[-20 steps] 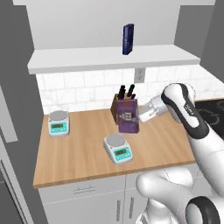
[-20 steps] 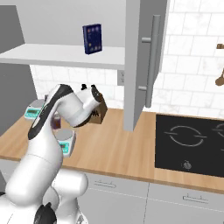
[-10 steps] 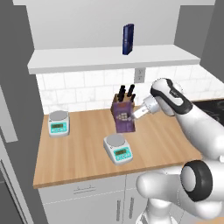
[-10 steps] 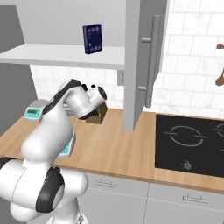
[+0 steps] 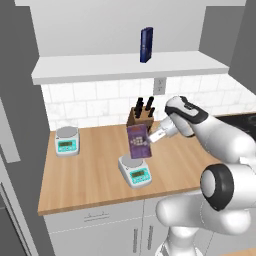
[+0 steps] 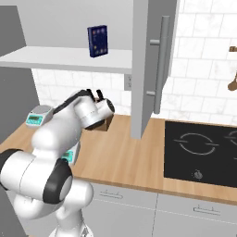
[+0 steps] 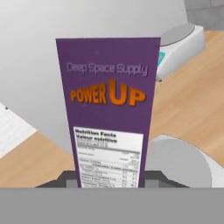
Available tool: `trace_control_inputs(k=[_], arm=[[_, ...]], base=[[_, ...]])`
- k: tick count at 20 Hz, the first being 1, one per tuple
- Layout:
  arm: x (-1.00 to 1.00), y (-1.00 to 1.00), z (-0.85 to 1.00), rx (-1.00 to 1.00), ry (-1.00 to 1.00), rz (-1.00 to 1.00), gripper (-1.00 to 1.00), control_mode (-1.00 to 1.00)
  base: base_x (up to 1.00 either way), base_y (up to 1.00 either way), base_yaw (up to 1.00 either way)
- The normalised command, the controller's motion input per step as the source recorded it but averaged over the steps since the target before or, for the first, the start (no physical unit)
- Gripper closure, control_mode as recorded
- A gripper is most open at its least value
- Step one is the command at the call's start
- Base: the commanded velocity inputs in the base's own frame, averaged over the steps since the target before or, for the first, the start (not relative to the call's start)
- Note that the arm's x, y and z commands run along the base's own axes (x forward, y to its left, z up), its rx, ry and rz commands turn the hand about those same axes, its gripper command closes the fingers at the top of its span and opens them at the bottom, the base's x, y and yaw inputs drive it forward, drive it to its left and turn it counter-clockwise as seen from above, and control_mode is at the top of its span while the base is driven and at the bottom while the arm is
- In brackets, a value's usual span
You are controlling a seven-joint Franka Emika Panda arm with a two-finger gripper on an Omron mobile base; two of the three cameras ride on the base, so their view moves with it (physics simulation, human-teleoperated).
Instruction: Pick the cereal and place it on the digital scale for weighing, and close the cabinet.
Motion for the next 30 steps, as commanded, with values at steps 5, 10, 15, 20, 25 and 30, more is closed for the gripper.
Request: trace_control_inputs(k=[5,10,15,20,25,30], arm=[[0.00,0.13,-0.24,0.00,-0.06,0.02,1.00,-1.00],[0.00,0.01,-0.07,0.05,-0.16,0.08,1.00,-1.00],[0.04,0.00,-0.03,0.03,-0.19,0.07,1.00,-1.00],[0.14,0.00,-0.08,0.00,-0.10,0.03,1.00,-1.00],[0.23,0.02,-0.20,0.00,-0.08,0.03,1.00,-1.00],[0.17,0.00,-0.25,0.00,-0.04,0.03,1.00,-1.00]], base=[[0.00,0.00,0.00],[0.00,0.00,0.00],[0.00,0.00,0.00],[0.00,0.00,0.00],[0.00,0.00,0.00],[0.00,0.00,0.00]])
